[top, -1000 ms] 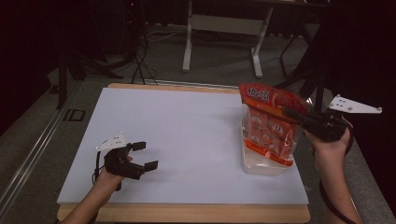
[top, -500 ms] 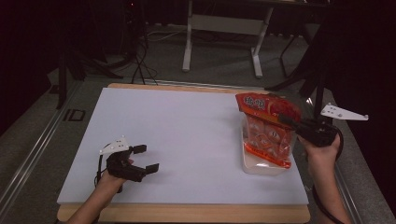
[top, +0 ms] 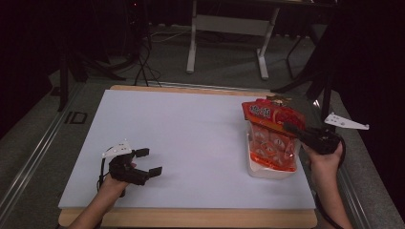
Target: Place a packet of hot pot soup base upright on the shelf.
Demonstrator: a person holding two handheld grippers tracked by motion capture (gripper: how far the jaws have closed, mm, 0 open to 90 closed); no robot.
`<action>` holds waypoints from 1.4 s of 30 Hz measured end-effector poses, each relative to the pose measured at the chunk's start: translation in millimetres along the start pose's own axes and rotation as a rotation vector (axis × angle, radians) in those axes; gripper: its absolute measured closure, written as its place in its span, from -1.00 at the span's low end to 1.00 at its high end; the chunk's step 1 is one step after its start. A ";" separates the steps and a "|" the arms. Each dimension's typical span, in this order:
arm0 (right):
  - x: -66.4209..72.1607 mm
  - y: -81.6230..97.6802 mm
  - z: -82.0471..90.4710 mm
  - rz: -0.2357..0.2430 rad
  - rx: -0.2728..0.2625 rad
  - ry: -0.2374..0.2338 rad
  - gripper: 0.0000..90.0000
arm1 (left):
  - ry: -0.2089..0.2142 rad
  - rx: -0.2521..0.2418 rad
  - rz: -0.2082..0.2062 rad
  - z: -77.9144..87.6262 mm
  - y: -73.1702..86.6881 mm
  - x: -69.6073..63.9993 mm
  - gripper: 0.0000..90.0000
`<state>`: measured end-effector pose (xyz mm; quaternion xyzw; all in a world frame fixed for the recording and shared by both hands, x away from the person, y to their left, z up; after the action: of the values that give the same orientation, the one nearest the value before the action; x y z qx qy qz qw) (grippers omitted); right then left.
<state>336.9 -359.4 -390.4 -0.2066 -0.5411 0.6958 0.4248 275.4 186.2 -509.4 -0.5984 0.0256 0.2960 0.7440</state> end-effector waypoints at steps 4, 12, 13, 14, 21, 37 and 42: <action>-3.5 5.3 0.5 -0.005 0.001 0.006 1.00 | 0.000 0.005 0.000 -0.8 1.2 0.2 -0.99; -17.7 26.0 8.7 -0.037 0.006 0.030 1.00 | 0.005 0.009 0.005 -2.4 2.9 1.4 -0.99; -17.9 27.6 9.4 -0.030 0.008 0.036 1.00 | 0.006 0.009 0.007 -2.6 3.1 1.6 -0.99; -18.3 28.7 10.0 -0.027 0.010 0.038 1.00 | 0.006 0.009 0.007 -2.8 3.3 2.0 -0.99; -22.0 33.6 9.7 -0.045 0.002 0.029 0.99 | 0.006 0.007 0.010 -3.1 4.2 3.0 -0.99; -0.5 -7.6 20.3 0.013 -0.007 0.080 0.30 | 0.017 0.006 -0.003 -5.3 5.2 1.5 -0.99; 19.3 -35.2 33.4 0.042 -0.093 0.089 -0.08 | 0.022 0.009 -0.002 -5.9 5.8 1.6 -0.99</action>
<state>314.2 -361.1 -343.4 -0.2682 -0.5491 0.6686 0.4236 275.9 182.2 -516.8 -0.5983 0.0348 0.2886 0.7467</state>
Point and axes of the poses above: each handheld gripper's, and its own axes: z roughly backward along the jaws, y roughly out of its underside, x roughly to its left, the point moved 1 cm from there along -z, roughly forward along the jaws, and after that the axes turned 11 degrees about y, right-handed, at the moved point
